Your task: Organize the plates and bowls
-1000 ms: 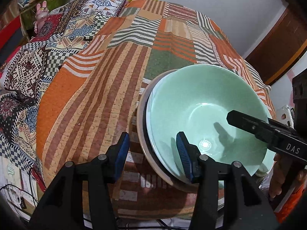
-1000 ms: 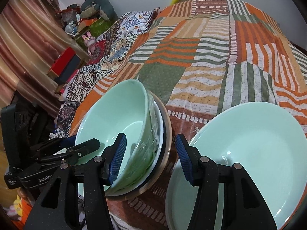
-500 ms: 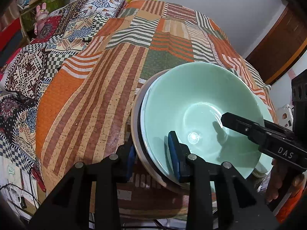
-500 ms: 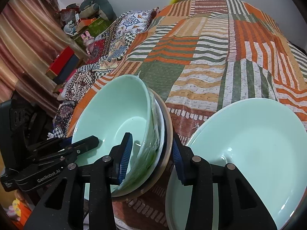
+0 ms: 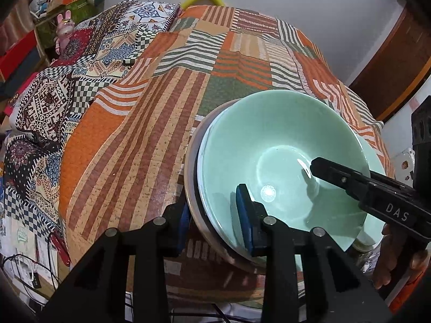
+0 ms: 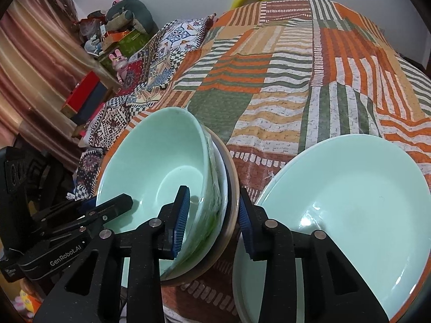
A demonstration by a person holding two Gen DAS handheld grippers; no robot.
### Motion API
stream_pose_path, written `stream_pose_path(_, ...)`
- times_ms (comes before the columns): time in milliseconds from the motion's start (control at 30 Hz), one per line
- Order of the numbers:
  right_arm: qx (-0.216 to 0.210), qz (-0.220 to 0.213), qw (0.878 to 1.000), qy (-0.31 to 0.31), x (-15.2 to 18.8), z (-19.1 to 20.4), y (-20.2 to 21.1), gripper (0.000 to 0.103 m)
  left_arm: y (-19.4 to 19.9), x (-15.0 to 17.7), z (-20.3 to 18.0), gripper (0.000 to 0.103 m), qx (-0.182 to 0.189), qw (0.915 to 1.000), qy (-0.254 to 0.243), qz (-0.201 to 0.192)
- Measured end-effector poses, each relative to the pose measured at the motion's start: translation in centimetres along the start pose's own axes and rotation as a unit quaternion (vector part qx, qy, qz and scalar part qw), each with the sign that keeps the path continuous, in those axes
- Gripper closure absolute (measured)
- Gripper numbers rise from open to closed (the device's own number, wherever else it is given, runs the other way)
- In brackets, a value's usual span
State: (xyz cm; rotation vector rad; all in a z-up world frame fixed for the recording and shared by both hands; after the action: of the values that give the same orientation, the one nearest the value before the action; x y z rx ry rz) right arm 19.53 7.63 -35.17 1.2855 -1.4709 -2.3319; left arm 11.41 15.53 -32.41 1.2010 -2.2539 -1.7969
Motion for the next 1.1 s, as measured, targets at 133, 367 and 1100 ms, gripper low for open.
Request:
stream_pose_path(133,0.005,-0.005,1.000,0.006,-0.2,0.2,0.4,0.071,0.6,-0.1,-0.2,0.070,0.001,1.0000,0.000,-0.007)
stream_pose_path(367,0.007,-0.029,0.999,0.013,-1.1,0.7,2.0,0.071,2.8,-0.8,-0.8,0.070,0.005,0.9994,-0.004,-0.034)
stream_pose_path(1100,0.020,-0.116,0.993,0.002,-2.7,-0.3,9.3,0.071,9.5,-2.1,-7.5,0.071,0.029,0.9932,-0.048,-0.102)
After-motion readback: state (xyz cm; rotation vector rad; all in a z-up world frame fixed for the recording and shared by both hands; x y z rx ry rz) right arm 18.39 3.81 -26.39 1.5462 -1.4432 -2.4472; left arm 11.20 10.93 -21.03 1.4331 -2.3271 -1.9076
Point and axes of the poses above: each gripper's, at about its wrist camera, not at the fingertips, and y roughly against the way its jaws point, z to its left, x to its underside, the point moved 10 cm from there along -y, roughly the way its jaws point, and after that the axes turned 13 degrees about y, right-handed, at the moved point
